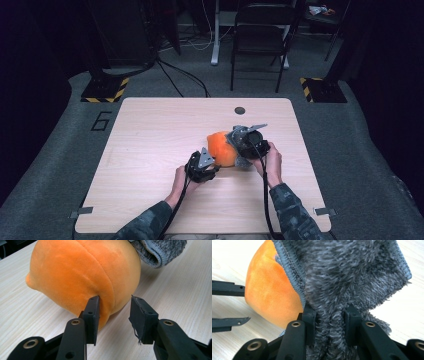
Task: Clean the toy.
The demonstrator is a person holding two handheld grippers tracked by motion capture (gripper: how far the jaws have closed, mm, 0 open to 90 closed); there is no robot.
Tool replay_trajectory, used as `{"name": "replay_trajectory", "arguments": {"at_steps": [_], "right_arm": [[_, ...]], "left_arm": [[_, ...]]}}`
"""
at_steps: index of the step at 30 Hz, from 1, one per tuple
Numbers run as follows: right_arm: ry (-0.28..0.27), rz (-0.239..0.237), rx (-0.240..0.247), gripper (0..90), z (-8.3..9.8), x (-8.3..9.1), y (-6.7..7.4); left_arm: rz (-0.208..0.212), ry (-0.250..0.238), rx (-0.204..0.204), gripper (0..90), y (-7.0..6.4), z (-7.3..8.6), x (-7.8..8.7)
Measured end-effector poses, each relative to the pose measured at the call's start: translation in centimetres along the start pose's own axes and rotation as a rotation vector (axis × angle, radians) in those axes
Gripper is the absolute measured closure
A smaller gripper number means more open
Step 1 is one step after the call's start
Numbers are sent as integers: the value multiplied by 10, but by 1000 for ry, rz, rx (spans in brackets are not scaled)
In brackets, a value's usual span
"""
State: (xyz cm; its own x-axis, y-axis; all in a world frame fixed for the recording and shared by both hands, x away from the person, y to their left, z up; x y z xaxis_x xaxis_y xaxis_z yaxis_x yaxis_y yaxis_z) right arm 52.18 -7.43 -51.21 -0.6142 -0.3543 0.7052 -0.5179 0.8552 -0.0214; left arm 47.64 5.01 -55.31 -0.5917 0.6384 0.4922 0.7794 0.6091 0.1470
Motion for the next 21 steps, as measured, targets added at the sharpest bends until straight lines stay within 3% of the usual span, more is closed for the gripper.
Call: {"name": "replay_trajectory", "arguments": {"at_steps": [9, 11, 13, 16, 21], "right_arm": [[-10, 4, -20, 685, -1, -1, -3], [-11, -4, -21, 685, -1, -1, -2], [-11, -9, -26, 685, -1, -2, 0], [-8, -11, -18, 685, -1, -2, 2], [-9, -12, -11, 685, -1, -1, 2]], "left_arm": [[-67, 6, -1, 548, 6, 1, 1], [-96, 18, 1, 548, 11, 4, -4], [-101, 21, 12, 558, 10, 7, -9], [-122, 11, 11, 644, 11, 9, -11], [-104, -15, 26, 797, 12, 8, -10]]}}
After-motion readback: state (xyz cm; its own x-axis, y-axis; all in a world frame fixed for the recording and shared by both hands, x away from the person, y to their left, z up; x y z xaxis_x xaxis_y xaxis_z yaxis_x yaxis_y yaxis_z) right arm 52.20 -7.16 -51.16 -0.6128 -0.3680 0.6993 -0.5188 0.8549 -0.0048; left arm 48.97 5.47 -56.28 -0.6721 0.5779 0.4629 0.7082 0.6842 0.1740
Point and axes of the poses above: each handheld gripper's, and its own axes: x roughly backward along the jaws, z roughly out of its underside, y roughly to its left, the point moved 10 cm from there along -x, roughly forward along the jaws, and after that the axes turned 6 degrees about -y, right-handed, at the moved point
